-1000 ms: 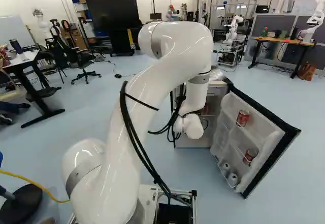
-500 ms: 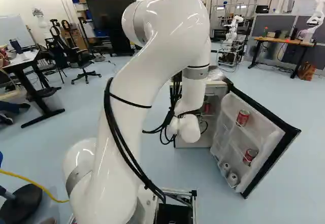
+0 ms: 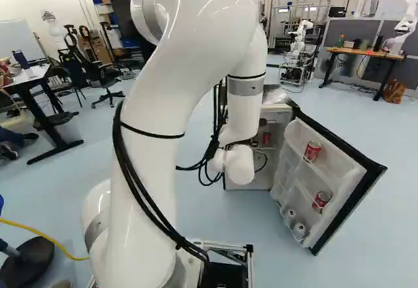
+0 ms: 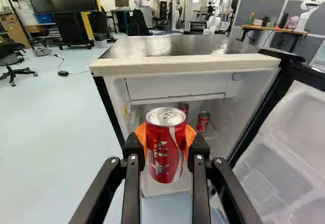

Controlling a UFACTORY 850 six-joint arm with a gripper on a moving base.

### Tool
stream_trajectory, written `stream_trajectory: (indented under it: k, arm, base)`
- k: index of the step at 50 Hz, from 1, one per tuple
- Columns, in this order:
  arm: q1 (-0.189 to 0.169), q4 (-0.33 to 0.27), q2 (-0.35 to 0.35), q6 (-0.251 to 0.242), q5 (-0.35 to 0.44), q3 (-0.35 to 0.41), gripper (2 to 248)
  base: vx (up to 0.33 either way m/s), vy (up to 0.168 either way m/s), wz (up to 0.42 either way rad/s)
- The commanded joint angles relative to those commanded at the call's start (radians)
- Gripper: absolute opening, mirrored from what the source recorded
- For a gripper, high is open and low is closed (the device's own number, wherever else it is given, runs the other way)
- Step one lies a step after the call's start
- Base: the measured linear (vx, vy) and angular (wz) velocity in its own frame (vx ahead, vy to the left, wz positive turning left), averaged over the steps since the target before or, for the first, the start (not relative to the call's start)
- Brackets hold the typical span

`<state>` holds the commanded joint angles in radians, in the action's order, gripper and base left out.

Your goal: Grab a drink from the fridge

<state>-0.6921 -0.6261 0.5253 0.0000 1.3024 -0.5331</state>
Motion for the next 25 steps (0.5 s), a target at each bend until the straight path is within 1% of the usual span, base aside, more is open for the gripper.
stream_trajectory:
  k: [25]
  arm:
    - [0.005, 0.004, -0.074, 0.000, 0.005, 0.013, 93]
  base:
    - [0.000, 0.000, 0.000]
